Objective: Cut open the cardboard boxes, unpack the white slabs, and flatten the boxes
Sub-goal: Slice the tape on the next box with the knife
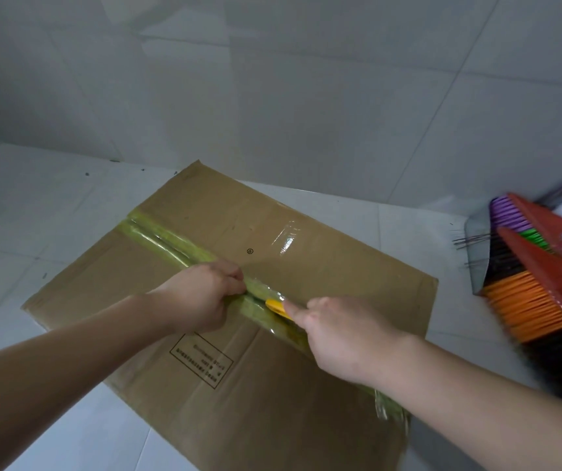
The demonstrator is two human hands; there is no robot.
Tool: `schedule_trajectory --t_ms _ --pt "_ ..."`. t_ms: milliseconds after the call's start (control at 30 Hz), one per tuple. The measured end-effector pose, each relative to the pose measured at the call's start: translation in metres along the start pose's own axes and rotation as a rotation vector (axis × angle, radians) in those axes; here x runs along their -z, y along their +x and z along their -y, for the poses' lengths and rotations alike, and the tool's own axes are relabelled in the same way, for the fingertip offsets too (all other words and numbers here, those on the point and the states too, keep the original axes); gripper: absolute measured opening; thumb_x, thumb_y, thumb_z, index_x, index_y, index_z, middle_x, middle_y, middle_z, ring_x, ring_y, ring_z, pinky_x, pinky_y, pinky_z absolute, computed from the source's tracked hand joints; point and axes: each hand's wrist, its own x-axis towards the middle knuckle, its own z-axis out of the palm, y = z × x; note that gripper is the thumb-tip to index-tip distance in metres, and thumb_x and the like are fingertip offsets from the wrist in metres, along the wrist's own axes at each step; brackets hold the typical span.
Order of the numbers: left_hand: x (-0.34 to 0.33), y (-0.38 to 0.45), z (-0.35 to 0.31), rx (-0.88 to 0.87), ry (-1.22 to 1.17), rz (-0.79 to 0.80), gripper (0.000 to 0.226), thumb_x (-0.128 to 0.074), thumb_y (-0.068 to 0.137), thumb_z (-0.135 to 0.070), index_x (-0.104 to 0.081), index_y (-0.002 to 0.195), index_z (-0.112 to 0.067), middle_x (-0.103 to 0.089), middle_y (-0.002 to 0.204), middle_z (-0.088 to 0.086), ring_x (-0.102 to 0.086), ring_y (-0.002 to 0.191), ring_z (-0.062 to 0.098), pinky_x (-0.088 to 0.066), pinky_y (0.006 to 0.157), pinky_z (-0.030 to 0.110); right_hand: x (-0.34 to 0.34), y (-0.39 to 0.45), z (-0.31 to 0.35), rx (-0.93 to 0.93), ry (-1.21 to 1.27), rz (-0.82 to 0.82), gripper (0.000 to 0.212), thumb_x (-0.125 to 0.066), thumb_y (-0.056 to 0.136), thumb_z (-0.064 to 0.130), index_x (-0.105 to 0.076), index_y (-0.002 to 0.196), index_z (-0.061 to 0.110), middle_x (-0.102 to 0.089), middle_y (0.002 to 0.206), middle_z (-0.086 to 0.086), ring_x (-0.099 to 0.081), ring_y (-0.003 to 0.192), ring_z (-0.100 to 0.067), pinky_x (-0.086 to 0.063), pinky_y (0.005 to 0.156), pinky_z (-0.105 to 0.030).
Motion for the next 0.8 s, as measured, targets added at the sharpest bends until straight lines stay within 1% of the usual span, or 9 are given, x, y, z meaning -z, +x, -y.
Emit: schedule_trajectory --t_ms 67,200,300,367,467,533,633,733,800 --pt "-0.002 0.001 -0.003 -0.014 0.003 0.003 0.040 -0.055 0.071 -0.001 -0.072 0.104 -0.016 -0.062 0.103 -0.004 -0.057 0.101 0.018 -0.050 0.082 0.031 -0.001 -0.003 -0.002 -0.013 0.001 0.003 0.061 -0.041 0.088 0.010 -0.030 0.146 0.024 -0.054 0.095 -0.004 -0.058 0.083 -0.030 -0.037 0.057 -0.034" --pt "-0.008 0.003 -0.009 -0.036 -0.014 -0.004 0.037 -0.053 0.074 -0.003 -0.071 0.102 -0.017 -0.061 0.101 -0.005 -0.057 0.099 0.018 -0.050 0.079 0.030 -0.001 -0.011 -0.003 -0.041 0.020 0.019 0.059 -0.044 0.091 0.012 -0.030 0.146 0.027 -0.055 0.094 -0.002 -0.057 0.080 -0.027 -0.044 0.059 -0.035" --pt "-0.011 0.005 -0.009 -0.047 -0.017 -0.010 0.037 -0.051 0.073 -0.003 -0.071 0.101 -0.017 -0.061 0.099 -0.004 -0.057 0.098 0.018 -0.047 0.078 0.025 0.000 -0.015 -0.007 -0.042 0.031 0.034 0.059 -0.044 0.091 0.011 -0.030 0.146 0.027 -0.055 0.093 -0.001 -0.057 0.079 -0.025 -0.048 0.061 -0.037" --pt "-0.011 0.004 -0.009 -0.053 -0.021 -0.015 0.038 -0.049 0.072 -0.005 -0.071 0.100 -0.017 -0.061 0.098 -0.004 -0.057 0.097 0.019 -0.048 0.077 0.027 -0.001 -0.017 -0.009 -0.045 0.033 0.036 0.060 -0.043 0.092 0.012 -0.028 0.147 0.028 -0.053 0.093 0.000 -0.055 0.079 -0.024 -0.045 0.059 -0.035" --pt "-0.012 0.004 -0.010 -0.060 -0.017 -0.024 0.041 -0.043 0.072 -0.010 -0.072 0.100 -0.017 -0.062 0.099 -0.004 -0.058 0.097 0.019 -0.047 0.075 0.026 -0.004 -0.022 -0.010 -0.052 0.040 0.041 0.061 -0.041 0.093 0.012 -0.025 0.149 0.028 -0.045 0.086 0.003 -0.048 0.071 -0.021 -0.038 0.056 -0.032" --pt "-0.012 0.004 -0.013 -0.074 -0.013 -0.024 0.037 -0.047 0.072 -0.006 -0.072 0.099 -0.016 -0.063 0.098 -0.004 -0.059 0.096 0.019 -0.045 0.074 0.024 -0.005 -0.026 -0.012 -0.054 0.044 0.044 0.062 -0.041 0.093 0.011 -0.024 0.150 0.028 -0.041 0.084 0.005 -0.045 0.069 -0.018 -0.039 0.056 -0.032" --pt "-0.011 0.006 -0.016 -0.091 0.005 -0.029 0.035 -0.054 0.073 0.001 -0.072 0.098 -0.015 -0.063 0.097 -0.003 -0.058 0.095 0.018 -0.044 0.075 0.023 -0.006 -0.035 -0.015 -0.059 0.052 0.043 0.061 -0.040 0.094 0.012 -0.024 0.150 0.029 -0.041 0.085 0.007 -0.042 0.070 -0.016 -0.036 0.057 -0.030" --pt "-0.012 0.007 -0.017 -0.091 0.031 -0.010 0.034 -0.056 0.078 -0.003 -0.070 0.104 -0.017 -0.061 0.103 -0.006 -0.054 0.102 0.014 -0.040 0.078 0.019 -0.004 -0.043 -0.017 -0.059 0.046 0.056 0.061 -0.040 0.094 0.012 -0.022 0.151 0.029 -0.043 0.087 0.007 -0.045 0.071 -0.015 -0.040 0.058 -0.031" --pt "-0.012 0.008 -0.020 -0.090 0.044 0.029 0.035 -0.055 0.079 -0.005 -0.069 0.108 -0.018 -0.059 0.107 -0.006 -0.051 0.106 0.014 -0.044 0.082 0.024 -0.003 -0.047 -0.018 -0.059 0.034 0.069 0.061 -0.039 0.095 0.012 -0.022 0.151 0.028 -0.042 0.086 0.007 -0.043 0.069 -0.015 -0.038 0.057 -0.029"
